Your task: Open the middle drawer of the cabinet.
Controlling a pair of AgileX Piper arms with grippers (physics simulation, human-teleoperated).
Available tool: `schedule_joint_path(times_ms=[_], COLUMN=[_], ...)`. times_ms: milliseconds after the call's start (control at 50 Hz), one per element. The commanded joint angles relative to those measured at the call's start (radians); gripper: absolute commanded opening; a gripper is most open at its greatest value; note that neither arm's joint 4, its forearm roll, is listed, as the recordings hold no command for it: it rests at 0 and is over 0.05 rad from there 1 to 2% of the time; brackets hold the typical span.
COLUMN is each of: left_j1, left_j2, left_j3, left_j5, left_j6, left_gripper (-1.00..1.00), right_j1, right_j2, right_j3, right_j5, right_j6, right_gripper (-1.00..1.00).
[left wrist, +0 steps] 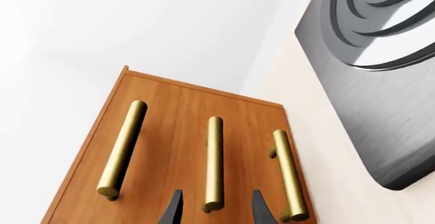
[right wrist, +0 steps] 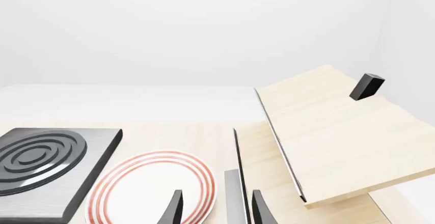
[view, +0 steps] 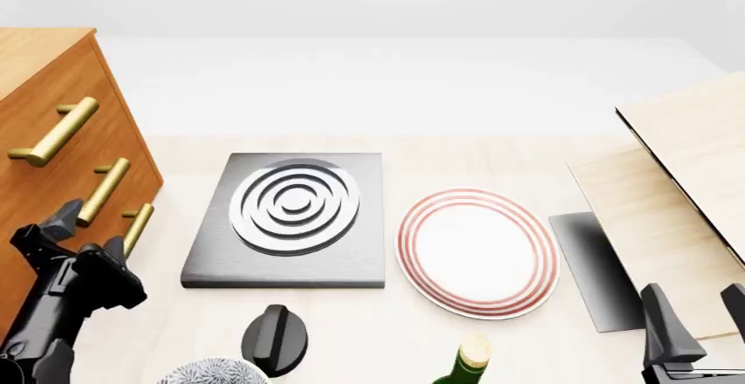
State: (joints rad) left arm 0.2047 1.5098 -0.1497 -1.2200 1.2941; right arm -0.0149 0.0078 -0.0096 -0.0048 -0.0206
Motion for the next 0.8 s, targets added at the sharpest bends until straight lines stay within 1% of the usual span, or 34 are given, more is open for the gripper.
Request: schedule_joint_path(times_ms=[20,400,800], left_j1=[0.021,0.035,0.058], left_j2=[-0.018,-0.012,0.012], left_j3=[-0.005,-0.014,-0.032], left_j5=[0.0,0.0,0.0], left_j6=[0.002,0.015,0.012], left_gripper=[1.0,1.0,1.0], right_j1=[0.004,0.004,0.004], right_j2=[-0.001,-0.001,-0.001], right_j3=[0.002,0.002,0.002], right_j5=[0.001,0.001,0.001], right_j6=[0.005,0.005,0.005], right_gripper=[1.0,1.0,1.0])
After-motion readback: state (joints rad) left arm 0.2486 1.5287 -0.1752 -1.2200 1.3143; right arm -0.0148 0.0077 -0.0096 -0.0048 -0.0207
